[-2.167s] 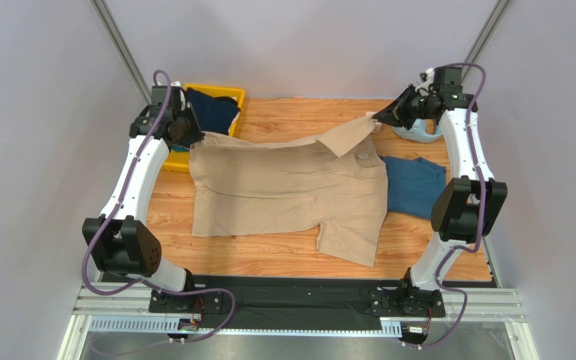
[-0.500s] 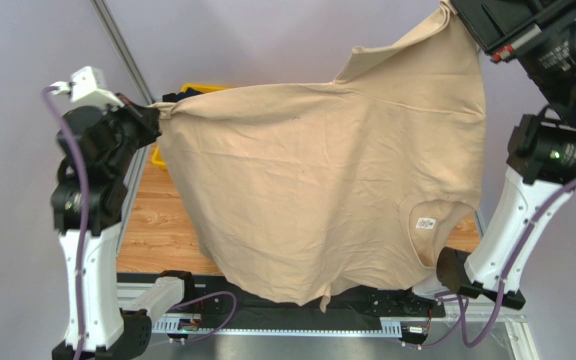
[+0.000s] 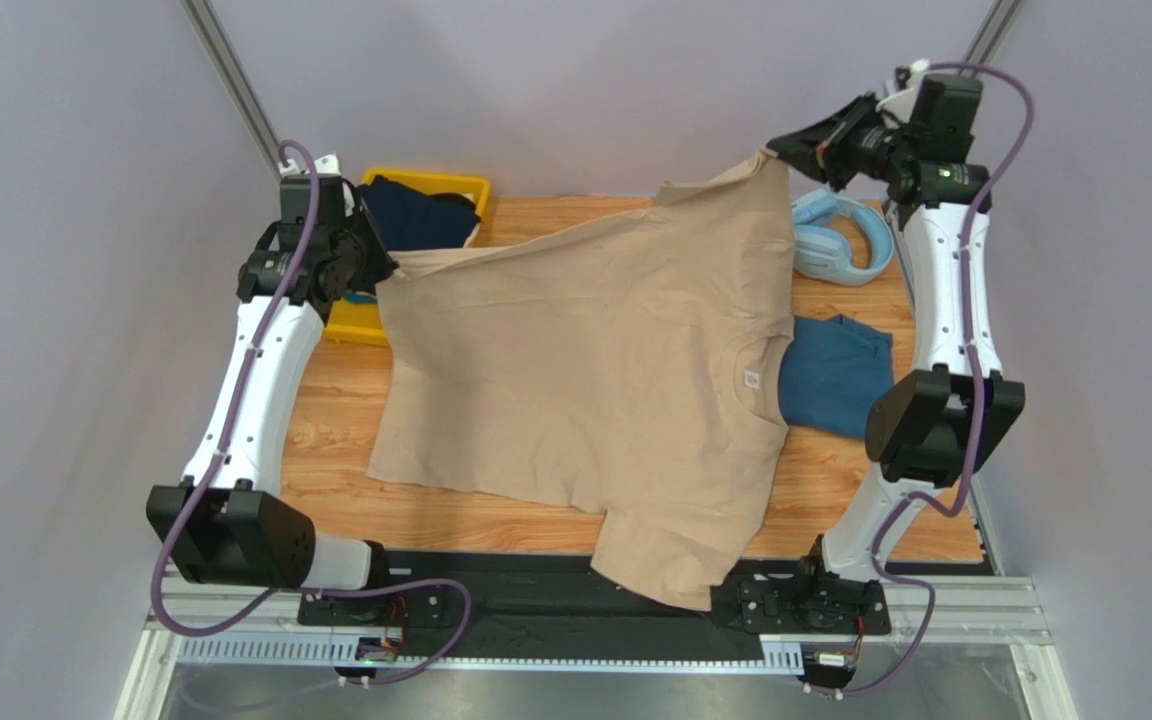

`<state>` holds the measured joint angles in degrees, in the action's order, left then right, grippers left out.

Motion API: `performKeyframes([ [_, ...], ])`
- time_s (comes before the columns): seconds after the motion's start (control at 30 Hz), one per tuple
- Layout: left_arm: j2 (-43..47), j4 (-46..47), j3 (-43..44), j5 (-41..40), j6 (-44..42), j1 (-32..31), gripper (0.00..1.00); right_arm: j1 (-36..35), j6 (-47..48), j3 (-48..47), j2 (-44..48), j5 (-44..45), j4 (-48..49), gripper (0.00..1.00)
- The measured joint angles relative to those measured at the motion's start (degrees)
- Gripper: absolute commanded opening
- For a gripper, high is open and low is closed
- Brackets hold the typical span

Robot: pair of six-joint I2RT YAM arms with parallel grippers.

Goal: Fold and stack the t-shirts
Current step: Flatten out the tshirt

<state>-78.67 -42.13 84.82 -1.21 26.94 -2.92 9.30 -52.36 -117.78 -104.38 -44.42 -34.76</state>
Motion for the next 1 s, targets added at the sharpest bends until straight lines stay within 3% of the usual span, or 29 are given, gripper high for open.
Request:
performKeyframes([
  [0.13,-4.4,0.3,0.7,0.1,-1.8,0.0,0.0,-1.4,5.7,3.8,-5.2,2.4,-6.1,0.0],
  [0.47,-16.0,1.3,1.6,1.4,-3.4,0.0,0.0,-3.0,11.6,2.6,-15.3,3.9,-12.1,0.0],
  [1.0,-21.7,2.6,7.8,-0.1,-7.6,1.0,0.0,-3.1,12.4,3.7,-13.0,2.7,-12.5,0.0],
])
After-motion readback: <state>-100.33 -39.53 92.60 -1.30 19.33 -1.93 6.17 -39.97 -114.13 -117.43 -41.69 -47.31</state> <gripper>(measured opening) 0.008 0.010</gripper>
